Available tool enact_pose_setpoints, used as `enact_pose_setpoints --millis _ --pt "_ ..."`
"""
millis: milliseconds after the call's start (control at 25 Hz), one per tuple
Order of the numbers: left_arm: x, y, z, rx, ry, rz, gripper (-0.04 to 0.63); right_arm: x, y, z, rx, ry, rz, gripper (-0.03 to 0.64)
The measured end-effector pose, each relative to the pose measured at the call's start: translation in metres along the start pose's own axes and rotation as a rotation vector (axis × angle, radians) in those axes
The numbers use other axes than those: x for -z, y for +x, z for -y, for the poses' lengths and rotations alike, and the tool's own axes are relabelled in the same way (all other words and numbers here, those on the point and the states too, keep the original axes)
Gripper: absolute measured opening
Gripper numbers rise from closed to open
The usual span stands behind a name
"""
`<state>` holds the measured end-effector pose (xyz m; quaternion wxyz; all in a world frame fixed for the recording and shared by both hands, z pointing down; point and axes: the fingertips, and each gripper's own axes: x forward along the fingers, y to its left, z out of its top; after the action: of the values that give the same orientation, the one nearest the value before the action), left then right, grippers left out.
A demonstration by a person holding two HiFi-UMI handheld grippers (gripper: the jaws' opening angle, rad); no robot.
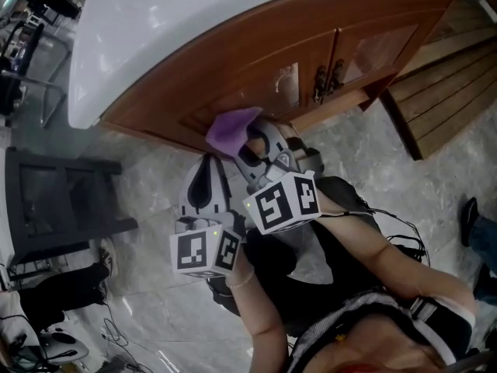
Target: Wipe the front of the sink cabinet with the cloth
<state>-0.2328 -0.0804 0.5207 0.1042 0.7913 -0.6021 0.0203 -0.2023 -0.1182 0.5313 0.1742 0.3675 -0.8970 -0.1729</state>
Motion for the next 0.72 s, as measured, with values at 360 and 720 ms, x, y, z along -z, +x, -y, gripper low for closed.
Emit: enact_pose_setpoints --millis 360,720 --pt "0.003 0.011 0.012 0.028 0.004 -0.007 0.0 0.014 -0.011 0.02 0.032 0.02 -0.019 0.183" --pt "0.006 0.024 0.028 0.077 0.023 -0.02 0.0 0.029 -0.022 0.041 0.077 0.032 -0.048 0.183"
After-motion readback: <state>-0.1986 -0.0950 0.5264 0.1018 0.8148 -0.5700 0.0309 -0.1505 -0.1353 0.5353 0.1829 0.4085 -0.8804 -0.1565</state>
